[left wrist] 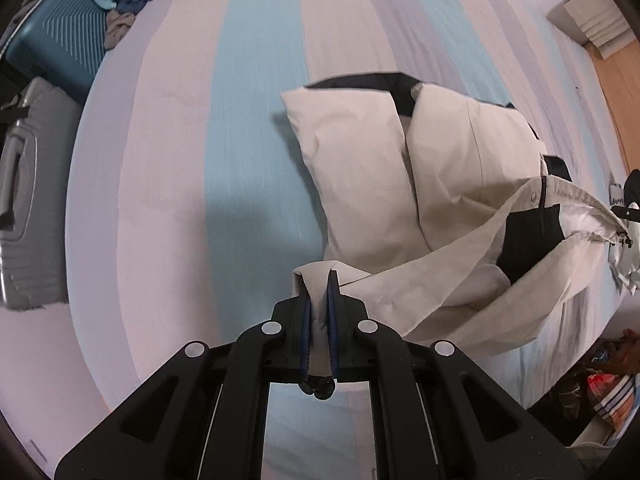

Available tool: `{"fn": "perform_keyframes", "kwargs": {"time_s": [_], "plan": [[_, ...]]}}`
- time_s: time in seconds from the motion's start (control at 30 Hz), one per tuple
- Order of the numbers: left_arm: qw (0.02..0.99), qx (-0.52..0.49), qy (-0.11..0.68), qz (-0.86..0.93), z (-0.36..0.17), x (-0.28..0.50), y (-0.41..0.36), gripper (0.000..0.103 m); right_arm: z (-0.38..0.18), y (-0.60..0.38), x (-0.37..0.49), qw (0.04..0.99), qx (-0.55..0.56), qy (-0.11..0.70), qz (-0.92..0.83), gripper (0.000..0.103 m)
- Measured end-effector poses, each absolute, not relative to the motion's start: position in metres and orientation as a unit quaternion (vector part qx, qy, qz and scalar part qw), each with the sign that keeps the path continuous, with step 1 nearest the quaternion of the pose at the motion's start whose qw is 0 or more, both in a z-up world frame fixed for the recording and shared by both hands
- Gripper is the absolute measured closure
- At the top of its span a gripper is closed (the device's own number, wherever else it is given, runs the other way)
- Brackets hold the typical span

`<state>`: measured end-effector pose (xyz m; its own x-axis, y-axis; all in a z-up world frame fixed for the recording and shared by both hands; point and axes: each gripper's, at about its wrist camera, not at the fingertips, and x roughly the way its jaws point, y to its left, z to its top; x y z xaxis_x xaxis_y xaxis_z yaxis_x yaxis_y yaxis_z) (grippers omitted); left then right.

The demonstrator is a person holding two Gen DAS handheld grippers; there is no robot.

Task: Fold large clothes
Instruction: 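Lift the hem with both tools and fold it over toward the hood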

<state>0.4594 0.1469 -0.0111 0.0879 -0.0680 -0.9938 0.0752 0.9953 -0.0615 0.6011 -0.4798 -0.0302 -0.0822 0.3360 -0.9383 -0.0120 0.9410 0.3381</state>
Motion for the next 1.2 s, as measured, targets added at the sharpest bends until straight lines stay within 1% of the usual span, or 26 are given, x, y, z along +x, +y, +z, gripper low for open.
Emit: {"fn": "perform_keyframes", "kwargs": {"time_s": [0.4,0.73,1.2], "plan": [[0.751,-0.004,0.658,-0.045,0.001,0.516,0.149,0.098,-0.033,-0.478,0.652,0.685,0.122,0.708,0.122,0.100],[0.758,0.023,0.651,-0.034,-0.029,0.575,0.142,0.098,-0.063,-0.471,0.700,0.694,0.102,0.705,0.107,0.100],[0.750,0.017,0.661,-0.021,-0.074,0.633,0.149,0.098,-0.105,-0.463,0.752,0.686,0.104,0.714,0.096,0.100]]}}
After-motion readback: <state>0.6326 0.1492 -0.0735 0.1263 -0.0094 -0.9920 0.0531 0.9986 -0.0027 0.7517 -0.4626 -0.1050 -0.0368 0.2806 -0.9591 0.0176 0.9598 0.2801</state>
